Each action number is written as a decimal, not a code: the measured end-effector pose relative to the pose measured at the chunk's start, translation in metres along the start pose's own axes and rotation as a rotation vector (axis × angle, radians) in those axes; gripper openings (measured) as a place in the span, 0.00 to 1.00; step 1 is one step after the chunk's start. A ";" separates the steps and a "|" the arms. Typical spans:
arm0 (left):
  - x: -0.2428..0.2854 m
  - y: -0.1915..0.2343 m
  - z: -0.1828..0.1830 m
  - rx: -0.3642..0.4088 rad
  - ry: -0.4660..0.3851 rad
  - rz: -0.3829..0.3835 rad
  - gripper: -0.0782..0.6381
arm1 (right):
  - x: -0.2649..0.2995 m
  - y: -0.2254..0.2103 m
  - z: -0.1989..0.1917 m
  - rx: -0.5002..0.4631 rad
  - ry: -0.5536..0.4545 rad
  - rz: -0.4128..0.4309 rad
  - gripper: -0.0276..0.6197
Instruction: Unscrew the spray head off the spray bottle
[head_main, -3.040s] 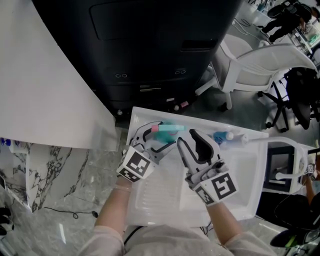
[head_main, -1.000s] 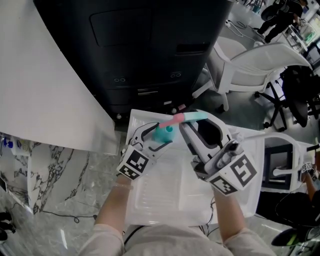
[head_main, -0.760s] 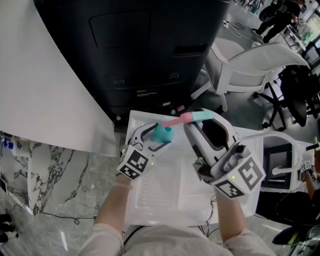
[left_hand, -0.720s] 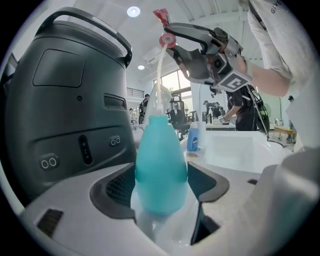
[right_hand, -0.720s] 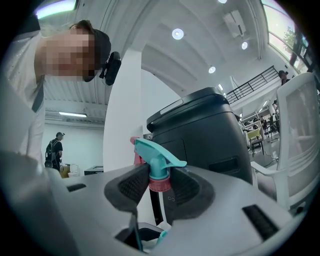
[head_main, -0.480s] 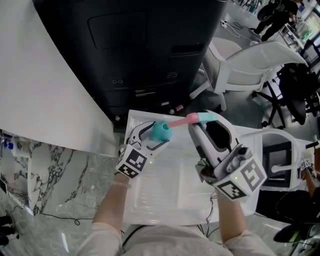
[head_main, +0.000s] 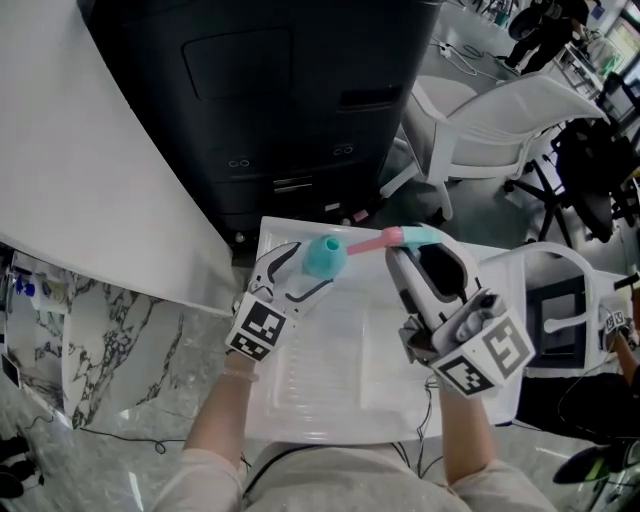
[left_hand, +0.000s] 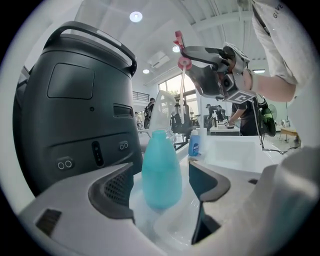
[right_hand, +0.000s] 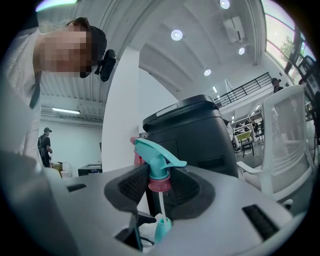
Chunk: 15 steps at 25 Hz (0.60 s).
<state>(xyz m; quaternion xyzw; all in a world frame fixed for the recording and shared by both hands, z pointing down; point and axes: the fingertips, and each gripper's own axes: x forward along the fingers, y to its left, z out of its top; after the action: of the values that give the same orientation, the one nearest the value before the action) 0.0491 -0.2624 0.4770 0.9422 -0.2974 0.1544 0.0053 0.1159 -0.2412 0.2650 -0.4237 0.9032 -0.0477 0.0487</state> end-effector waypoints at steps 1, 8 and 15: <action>-0.004 -0.001 0.001 0.000 -0.001 0.005 0.58 | -0.002 0.002 0.001 -0.001 -0.002 -0.002 0.25; -0.039 -0.015 0.019 -0.014 -0.057 0.035 0.57 | -0.021 0.023 0.007 -0.020 -0.005 -0.020 0.25; -0.081 -0.031 0.039 0.010 -0.101 0.079 0.30 | -0.045 0.045 0.006 -0.038 0.019 -0.068 0.25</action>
<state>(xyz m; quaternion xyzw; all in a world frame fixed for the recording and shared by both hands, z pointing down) 0.0146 -0.1958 0.4185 0.9363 -0.3336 0.1083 -0.0204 0.1110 -0.1783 0.2558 -0.4547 0.8894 -0.0361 0.0303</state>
